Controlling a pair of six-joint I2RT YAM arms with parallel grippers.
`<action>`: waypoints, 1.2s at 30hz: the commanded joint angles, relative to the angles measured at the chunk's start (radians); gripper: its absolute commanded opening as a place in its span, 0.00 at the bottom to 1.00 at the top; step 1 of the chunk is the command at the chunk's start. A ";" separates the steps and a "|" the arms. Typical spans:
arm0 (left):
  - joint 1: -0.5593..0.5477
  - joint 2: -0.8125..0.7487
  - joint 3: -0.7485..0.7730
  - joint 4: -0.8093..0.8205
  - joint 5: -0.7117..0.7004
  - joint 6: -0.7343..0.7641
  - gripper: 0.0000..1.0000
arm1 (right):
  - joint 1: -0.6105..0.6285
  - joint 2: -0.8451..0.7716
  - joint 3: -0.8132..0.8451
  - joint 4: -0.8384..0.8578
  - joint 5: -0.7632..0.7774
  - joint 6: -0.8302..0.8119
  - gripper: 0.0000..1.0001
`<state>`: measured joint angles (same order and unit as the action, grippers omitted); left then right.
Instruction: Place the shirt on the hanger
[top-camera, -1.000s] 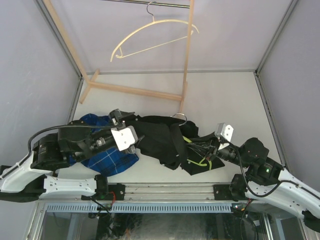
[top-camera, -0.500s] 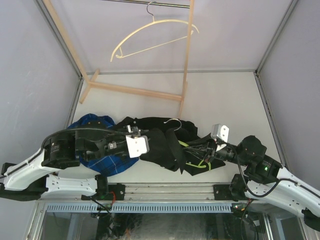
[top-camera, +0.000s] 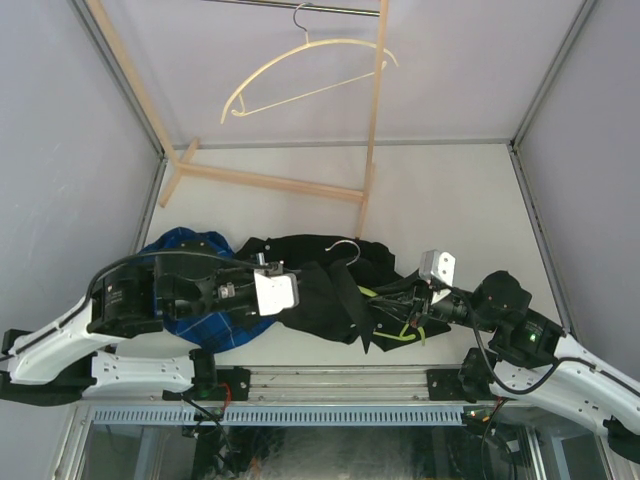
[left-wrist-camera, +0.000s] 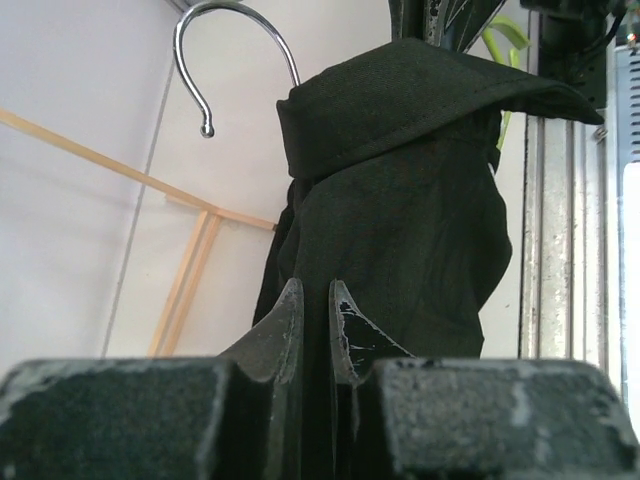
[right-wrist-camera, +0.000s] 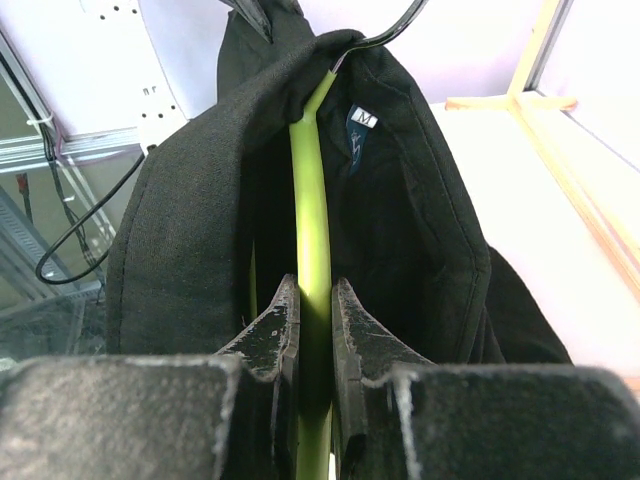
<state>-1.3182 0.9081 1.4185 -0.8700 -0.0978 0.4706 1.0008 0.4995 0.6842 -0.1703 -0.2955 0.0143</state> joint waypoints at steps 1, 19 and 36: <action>0.061 -0.025 -0.024 0.114 0.176 -0.108 0.01 | -0.003 -0.001 0.065 0.092 -0.014 -0.010 0.00; 0.133 0.024 -0.001 0.088 0.389 -0.176 0.07 | -0.003 0.009 0.065 0.067 -0.011 -0.028 0.00; 0.149 0.020 -0.061 0.146 0.384 -0.205 0.52 | -0.002 0.021 0.065 0.083 -0.026 -0.026 0.00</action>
<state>-1.1751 0.9394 1.3861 -0.7769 0.2752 0.2882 1.0008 0.5274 0.6971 -0.2035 -0.3202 -0.0048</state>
